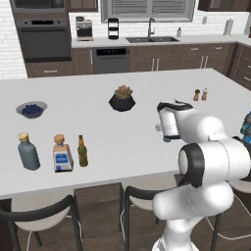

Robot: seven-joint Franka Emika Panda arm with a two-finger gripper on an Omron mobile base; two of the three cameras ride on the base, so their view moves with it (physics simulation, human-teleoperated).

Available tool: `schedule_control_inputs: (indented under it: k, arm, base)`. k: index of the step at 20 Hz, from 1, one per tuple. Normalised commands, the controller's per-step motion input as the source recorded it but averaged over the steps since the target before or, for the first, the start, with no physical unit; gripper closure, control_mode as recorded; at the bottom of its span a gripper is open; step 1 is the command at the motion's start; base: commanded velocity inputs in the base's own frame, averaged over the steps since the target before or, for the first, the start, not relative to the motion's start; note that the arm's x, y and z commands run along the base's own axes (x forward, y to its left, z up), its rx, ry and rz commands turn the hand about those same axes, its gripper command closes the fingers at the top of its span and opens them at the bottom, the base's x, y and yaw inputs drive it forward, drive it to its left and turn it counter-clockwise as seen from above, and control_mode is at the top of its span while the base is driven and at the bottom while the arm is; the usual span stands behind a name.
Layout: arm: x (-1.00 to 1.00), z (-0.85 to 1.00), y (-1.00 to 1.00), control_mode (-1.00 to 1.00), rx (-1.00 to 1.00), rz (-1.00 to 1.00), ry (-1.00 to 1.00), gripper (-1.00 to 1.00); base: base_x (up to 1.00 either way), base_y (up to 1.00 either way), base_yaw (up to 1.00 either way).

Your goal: Move the plastic bottles in the middle to the plastics group, and the glass bottles in the middle to the glass group.

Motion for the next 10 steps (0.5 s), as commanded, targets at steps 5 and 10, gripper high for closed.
schedule_control_inputs:
  k: [5,10]
  arm:
    - [-0.51,0.0,-0.24,-1.0,-0.07,-0.29,-0.15,1.0]
    - [-0.22,0.1,-0.22,-1.0,0.0,-0.78,-0.03,1.0]
  base:
    - [0.0,0.0,0.0]
    - [0.0,0.0,0.0]
